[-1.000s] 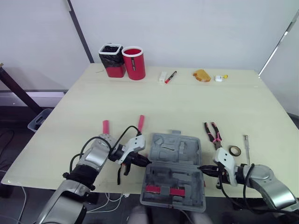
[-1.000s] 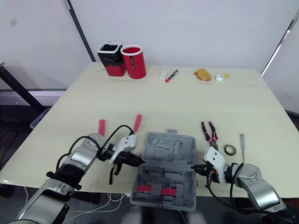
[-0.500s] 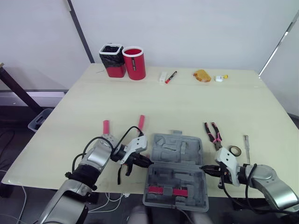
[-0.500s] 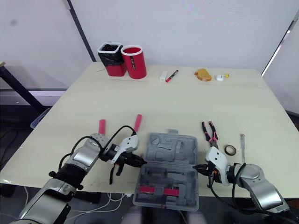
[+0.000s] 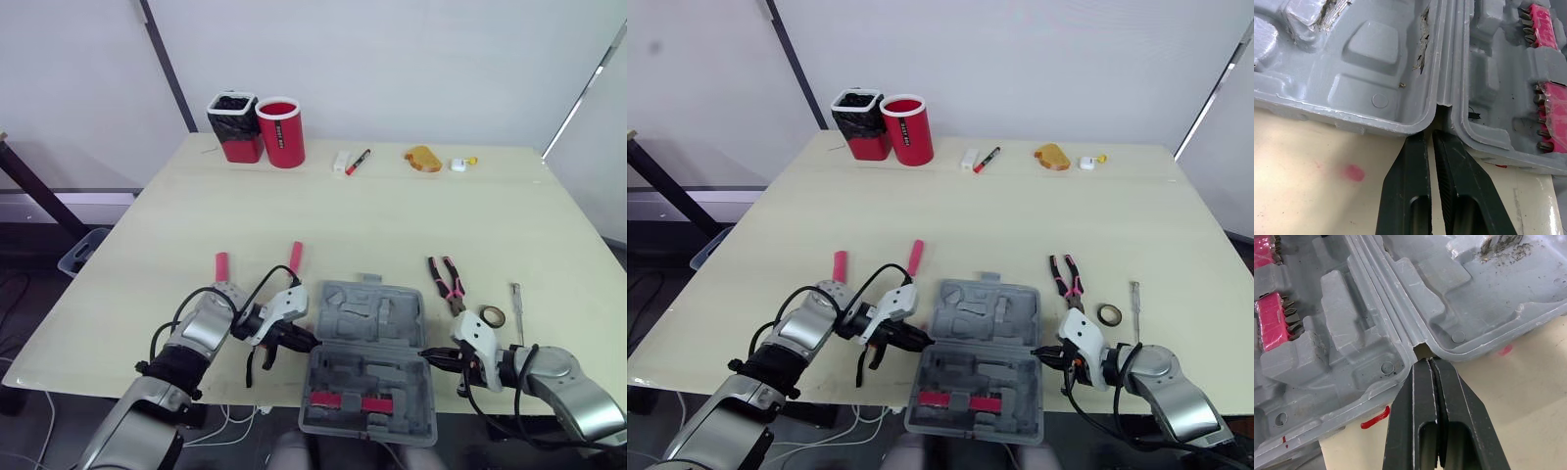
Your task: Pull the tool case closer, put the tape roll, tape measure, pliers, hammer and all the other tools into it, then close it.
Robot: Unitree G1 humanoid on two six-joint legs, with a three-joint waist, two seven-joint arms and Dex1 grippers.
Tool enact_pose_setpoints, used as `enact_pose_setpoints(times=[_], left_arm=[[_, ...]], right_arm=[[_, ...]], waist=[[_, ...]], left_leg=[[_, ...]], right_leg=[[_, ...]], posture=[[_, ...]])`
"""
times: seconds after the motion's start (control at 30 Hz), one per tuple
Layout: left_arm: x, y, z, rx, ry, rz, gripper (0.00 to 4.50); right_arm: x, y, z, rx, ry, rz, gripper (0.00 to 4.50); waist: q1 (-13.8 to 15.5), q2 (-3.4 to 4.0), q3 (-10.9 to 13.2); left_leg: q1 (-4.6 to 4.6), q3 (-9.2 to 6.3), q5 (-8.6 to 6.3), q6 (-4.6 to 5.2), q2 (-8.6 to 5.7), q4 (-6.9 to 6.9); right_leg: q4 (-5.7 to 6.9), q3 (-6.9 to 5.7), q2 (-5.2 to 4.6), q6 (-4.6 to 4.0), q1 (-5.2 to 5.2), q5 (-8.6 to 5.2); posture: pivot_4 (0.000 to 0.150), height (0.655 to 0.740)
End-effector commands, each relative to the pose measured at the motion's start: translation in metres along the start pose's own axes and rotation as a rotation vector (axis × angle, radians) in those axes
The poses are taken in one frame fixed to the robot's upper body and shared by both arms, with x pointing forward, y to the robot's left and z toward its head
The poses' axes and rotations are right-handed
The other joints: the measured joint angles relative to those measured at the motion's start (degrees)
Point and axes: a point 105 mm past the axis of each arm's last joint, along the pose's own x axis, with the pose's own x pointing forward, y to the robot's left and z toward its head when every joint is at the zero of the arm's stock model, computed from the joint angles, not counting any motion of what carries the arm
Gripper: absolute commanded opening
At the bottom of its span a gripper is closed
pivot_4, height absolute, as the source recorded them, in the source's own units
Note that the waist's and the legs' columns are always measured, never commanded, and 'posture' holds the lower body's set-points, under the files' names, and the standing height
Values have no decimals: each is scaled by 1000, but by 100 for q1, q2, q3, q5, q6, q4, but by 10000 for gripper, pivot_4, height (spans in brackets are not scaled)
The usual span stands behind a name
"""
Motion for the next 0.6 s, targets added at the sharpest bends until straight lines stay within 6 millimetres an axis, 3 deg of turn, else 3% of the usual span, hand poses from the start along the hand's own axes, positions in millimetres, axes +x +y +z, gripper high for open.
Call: enact_pose_setpoints(times=[0.03,0.6], left_arm=[[8,-11,-6,-3,28,-67,3541],[5,-11,-10,-8,39,-66,3541]], right_arm=[[1,4,8,-23,-30,15,0],[0,14,4,2,-5,60,0]], waist=[[-1,0,0],[-14,0,0]], left_leg=[[0,0,0,0,0,0],[0,-1,0,0,0,0]], right_leg=[[0,0,0,0,0,0],[0,-1,1,0,0,0]], posture=[[1500,7400],[1500,7400]])
